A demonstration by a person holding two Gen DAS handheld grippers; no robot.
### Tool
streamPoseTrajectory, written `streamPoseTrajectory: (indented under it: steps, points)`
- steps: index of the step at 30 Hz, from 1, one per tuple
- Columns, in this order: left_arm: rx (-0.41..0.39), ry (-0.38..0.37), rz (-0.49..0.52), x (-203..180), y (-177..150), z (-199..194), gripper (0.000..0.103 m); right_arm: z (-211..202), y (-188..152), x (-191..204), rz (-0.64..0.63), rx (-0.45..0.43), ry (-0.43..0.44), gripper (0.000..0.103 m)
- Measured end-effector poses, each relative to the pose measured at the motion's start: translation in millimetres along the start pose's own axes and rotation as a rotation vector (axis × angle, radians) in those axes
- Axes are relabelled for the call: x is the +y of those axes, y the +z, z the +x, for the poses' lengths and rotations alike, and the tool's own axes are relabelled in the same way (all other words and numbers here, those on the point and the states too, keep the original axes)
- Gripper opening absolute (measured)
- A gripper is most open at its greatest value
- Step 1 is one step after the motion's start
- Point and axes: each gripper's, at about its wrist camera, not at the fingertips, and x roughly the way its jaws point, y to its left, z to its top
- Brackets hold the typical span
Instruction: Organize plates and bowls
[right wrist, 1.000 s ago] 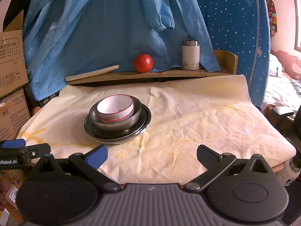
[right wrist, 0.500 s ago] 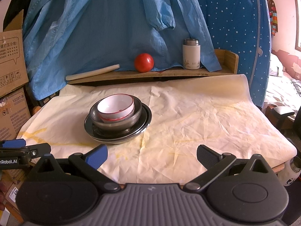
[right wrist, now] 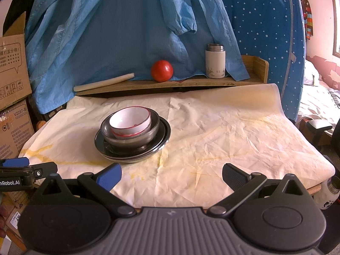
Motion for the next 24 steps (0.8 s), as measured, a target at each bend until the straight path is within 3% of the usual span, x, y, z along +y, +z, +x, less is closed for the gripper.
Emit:
streamPoseTrajectory:
  steps: [8, 15, 24]
  points:
    - [-0.003, 0.036, -0.011, 0.5, -0.3, -1.4, 0.102, 0.0, 0.0, -0.4, 0.001, 0.0, -0.001, 0.103]
    - [-0.006, -0.026, -0.019, -3.0, 0.3, -5.6, 0.102, 0.0, -0.7, -1.2, 0.0, 0.001, 0.001, 0.103]
    - [-0.026, -0.047, -0.016, -7.3, 1.5, -7.1, 0.102, 0.9, -0.7, -4.8, 0.008, 0.004, -0.005, 0.103]
